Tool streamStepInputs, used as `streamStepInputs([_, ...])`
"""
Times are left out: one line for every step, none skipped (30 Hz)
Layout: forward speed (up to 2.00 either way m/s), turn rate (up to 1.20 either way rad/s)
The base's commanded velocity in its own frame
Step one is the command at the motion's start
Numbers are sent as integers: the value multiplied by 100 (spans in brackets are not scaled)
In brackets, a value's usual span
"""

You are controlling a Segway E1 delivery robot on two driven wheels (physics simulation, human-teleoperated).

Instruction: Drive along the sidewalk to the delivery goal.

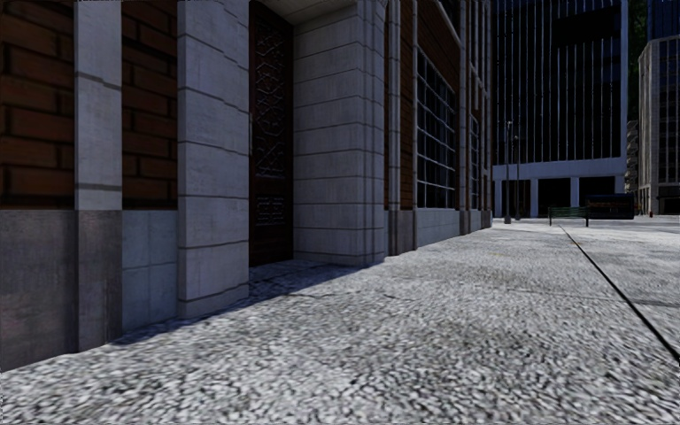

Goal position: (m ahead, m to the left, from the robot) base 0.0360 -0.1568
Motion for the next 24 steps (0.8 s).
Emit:
streamStepInputs([4,0])
streamStepInputs([0,0])
streamStepInputs([0,0])
streamStepInputs([0,0])
streamStepInputs([0,0])
streamStepInputs([0,0])
streamStepInputs([0,0])
streamStepInputs([0,0])
streamStepInputs([0,0])
streamStepInputs([0,0])
streamStepInputs([0,0])
streamStepInputs([0,0])
streamStepInputs([0,0])
streamStepInputs([0,0])
streamStepInputs([0,0])
streamStepInputs([0,0])
streamStepInputs([0,0])
streamStepInputs([0,0])
streamStepInputs([0,0])
streamStepInputs([0,0])
streamStepInputs([0,0])
streamStepInputs([0,0])
streamStepInputs([0,0])
streamStepInputs([0,0])
